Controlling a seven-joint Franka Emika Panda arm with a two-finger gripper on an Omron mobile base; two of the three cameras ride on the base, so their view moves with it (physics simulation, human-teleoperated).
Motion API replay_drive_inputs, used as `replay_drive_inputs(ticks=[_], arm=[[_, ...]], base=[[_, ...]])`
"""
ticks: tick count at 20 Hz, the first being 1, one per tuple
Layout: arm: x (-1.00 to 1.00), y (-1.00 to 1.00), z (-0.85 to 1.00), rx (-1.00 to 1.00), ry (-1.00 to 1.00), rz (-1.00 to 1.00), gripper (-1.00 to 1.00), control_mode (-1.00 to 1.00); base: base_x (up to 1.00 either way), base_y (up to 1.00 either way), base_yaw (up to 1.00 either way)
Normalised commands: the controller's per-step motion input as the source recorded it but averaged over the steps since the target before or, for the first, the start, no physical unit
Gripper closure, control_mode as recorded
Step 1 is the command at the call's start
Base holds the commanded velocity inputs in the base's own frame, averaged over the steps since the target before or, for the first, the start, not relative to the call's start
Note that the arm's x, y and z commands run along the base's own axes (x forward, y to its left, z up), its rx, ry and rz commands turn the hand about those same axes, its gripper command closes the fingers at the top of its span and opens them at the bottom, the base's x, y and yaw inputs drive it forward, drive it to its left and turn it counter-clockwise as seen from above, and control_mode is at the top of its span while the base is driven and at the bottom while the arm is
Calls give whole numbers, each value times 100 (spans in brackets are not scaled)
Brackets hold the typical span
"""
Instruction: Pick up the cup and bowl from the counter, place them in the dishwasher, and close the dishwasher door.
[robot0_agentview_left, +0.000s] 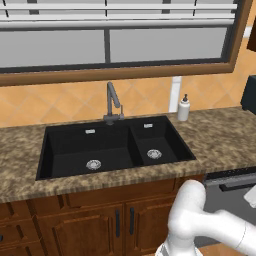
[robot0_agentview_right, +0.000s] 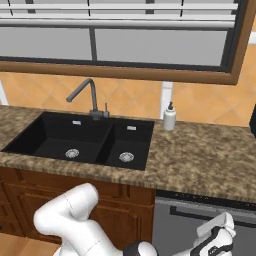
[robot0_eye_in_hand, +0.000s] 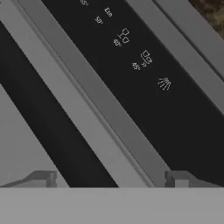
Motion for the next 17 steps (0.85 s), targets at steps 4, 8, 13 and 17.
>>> replay_drive_inputs(ticks=[4, 8, 13, 17], arm=[[22, 4, -38, 1, -23, 2, -100, -100], [52, 9, -52, 3, -32, 0, -100, -100], [71, 8, -65, 4, -31, 0, -100, -100], [65, 8, -70, 1, -33, -1, -100, -100]], base=[[0, 0, 0], [0, 0, 0], [0, 0, 0], [0, 0, 0]])
